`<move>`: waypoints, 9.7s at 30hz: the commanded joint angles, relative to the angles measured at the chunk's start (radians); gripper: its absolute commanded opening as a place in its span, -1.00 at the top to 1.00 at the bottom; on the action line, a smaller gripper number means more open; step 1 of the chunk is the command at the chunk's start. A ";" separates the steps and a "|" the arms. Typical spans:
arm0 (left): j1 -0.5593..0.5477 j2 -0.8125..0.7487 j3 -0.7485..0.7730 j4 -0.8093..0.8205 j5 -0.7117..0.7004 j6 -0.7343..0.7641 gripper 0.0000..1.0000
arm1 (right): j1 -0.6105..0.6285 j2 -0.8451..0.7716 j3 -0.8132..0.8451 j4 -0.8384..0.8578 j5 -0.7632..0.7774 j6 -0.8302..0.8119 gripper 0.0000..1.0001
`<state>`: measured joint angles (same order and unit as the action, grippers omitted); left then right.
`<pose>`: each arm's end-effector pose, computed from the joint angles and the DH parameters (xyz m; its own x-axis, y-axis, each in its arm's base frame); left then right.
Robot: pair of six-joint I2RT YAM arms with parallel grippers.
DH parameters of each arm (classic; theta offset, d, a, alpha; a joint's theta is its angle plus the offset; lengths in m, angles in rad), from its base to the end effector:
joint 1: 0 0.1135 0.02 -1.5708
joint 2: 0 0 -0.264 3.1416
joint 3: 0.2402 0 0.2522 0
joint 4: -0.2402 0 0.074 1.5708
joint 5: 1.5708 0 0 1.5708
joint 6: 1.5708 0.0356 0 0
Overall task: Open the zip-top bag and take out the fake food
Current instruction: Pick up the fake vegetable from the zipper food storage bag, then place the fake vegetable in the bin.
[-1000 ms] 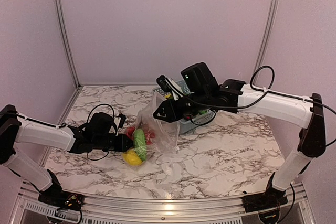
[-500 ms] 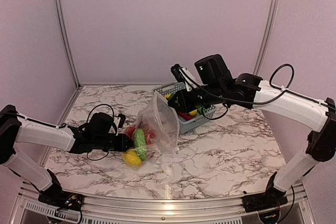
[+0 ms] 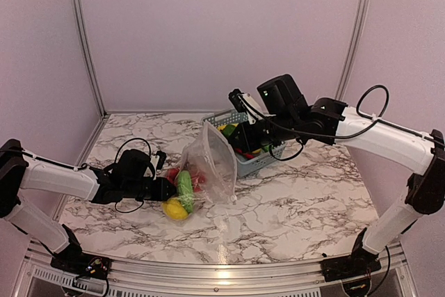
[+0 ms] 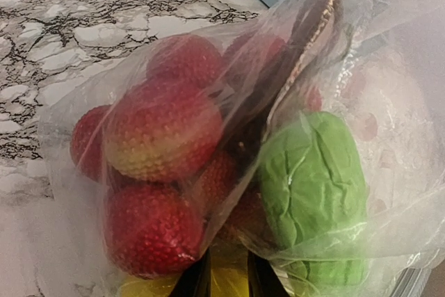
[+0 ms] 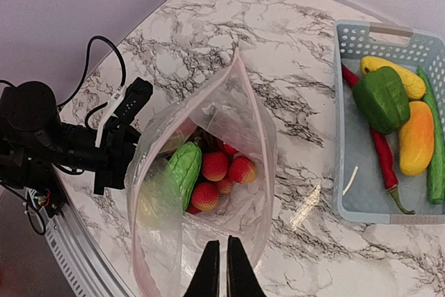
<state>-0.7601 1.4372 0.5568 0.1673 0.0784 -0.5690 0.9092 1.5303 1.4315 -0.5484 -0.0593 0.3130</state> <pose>0.1937 -0.1880 0.1529 -0.7926 0.0124 -0.6096 0.3594 0.8172 -0.4507 0.2111 0.2746 0.3468 -0.6039 -0.2753 -0.7480 -0.6629 0.6945 0.2796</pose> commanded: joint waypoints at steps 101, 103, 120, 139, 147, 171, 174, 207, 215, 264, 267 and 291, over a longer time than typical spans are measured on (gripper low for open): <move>0.004 -0.029 -0.032 -0.029 0.025 0.021 0.58 | 0.049 0.511 0.113 0.238 -0.311 0.077 0.76; 0.004 -0.027 -0.027 -0.033 0.026 0.024 0.58 | 0.049 0.514 0.114 0.242 -0.314 0.077 0.73; 0.004 -0.018 -0.033 -0.013 0.029 0.024 0.58 | 0.056 0.562 0.152 0.291 -0.414 0.107 0.40; -0.001 0.009 0.001 0.027 0.059 0.060 0.58 | 0.091 0.665 0.253 0.260 -0.423 0.109 0.00; -0.008 -0.020 0.003 0.063 0.052 0.088 0.58 | 0.106 0.693 0.262 0.236 -0.424 0.100 -0.17; -0.005 -0.066 -0.051 -0.002 -0.070 0.019 0.59 | 0.107 0.627 0.236 0.241 -0.392 0.114 0.46; -0.004 -0.058 -0.058 -0.011 -0.072 -0.009 0.59 | 0.106 0.585 0.210 0.245 -0.376 0.115 0.47; 0.001 -0.031 -0.070 -0.029 -0.104 -0.044 0.59 | 0.100 0.367 0.039 0.282 -0.212 0.118 0.39; 0.002 -0.023 -0.070 -0.028 -0.106 -0.046 0.59 | 0.100 0.329 0.008 0.268 -0.162 0.106 0.38; 0.010 -0.029 -0.075 -0.022 -0.123 -0.060 0.59 | 0.097 0.120 0.112 -0.253 -0.111 -0.050 0.40; 0.010 -0.028 -0.077 -0.019 -0.121 -0.060 0.59 | 0.098 0.097 0.107 -0.290 -0.105 -0.054 0.40; 0.010 -0.060 -0.077 -0.015 -0.116 -0.056 0.59 | -0.168 0.039 0.095 -0.180 0.048 -0.111 0.43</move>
<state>-0.7589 1.3991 0.4904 0.1772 -0.0200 -0.6254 0.7799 1.4986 1.4799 -0.8810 -0.0807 0.2512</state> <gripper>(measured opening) 0.205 0.368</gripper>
